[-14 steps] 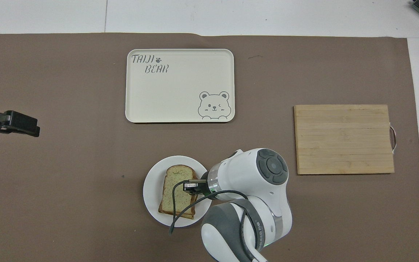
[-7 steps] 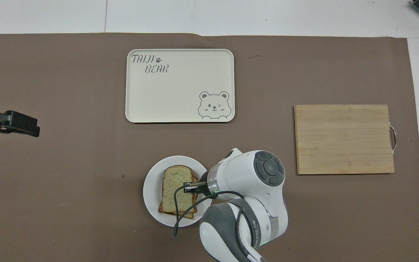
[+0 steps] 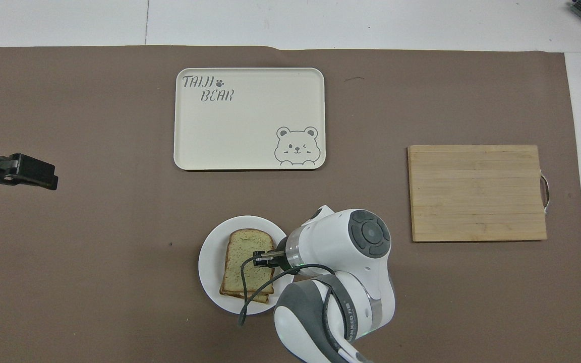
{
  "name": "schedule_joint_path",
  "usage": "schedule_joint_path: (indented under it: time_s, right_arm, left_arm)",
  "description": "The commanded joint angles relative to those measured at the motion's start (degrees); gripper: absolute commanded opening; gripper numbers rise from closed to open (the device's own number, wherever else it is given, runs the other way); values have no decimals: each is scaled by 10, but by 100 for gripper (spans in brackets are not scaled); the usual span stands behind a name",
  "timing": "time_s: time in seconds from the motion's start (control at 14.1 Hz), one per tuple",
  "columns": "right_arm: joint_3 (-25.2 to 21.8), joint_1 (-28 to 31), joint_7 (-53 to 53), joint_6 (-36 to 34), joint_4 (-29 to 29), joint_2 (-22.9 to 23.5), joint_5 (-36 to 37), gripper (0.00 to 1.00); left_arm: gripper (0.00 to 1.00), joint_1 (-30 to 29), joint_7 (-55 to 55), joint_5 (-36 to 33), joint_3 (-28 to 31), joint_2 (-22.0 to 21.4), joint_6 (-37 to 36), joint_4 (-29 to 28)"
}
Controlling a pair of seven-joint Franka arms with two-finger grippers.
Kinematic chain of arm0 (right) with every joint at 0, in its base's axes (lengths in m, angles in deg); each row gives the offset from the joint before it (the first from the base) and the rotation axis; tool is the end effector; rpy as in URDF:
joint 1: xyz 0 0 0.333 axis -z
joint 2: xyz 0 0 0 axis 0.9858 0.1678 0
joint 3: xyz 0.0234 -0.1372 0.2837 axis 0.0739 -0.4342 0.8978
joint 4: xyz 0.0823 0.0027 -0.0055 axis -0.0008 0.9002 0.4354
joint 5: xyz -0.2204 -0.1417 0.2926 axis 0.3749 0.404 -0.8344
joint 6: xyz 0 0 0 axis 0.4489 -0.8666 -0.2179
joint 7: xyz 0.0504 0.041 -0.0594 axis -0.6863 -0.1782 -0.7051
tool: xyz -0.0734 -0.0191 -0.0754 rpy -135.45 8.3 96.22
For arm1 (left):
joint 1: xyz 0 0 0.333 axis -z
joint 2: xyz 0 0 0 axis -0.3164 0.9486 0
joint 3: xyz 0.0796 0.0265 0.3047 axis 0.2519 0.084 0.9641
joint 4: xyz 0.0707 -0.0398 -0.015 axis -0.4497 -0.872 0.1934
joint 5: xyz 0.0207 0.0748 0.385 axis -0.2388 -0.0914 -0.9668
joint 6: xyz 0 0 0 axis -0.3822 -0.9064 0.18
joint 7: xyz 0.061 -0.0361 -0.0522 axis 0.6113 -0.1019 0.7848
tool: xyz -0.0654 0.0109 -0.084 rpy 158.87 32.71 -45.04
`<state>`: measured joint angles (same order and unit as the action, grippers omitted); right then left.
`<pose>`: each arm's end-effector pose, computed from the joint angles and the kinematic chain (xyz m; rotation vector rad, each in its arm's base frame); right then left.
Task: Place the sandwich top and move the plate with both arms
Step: 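Lower the bread onto the egg toast and open the right gripper, then withdraw the right gripper while the left gripper reaches toward the plate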
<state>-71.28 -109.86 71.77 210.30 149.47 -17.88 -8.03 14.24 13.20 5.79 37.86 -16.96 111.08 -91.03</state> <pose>0.4321 0.3656 0.3439 -2.6651 -0.0495 0.2114 0.5341 -0.0480 0.6301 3.1214 -0.1090 -0.1097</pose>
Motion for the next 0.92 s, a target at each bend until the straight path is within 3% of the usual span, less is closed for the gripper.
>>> schedule_joint_path:
  time_s: [0.0, 0.57, 0.85]
  right_arm:
    - [-7, 6, -16, 7, -14, 4, -4, 100]
    - [-9, 96, 1, 6, -18, -31, 154, 100]
    - [-9, 133, 69, -29, -53, -42, 243, 100]
  left_arm:
    - [100, -5, -3, -3, -1, -15, 11, -16]
    - [100, 3, -4, 41, -4, -20, 11, -18]
    - [100, -2, -9, 90, -3, -37, 10, -61]
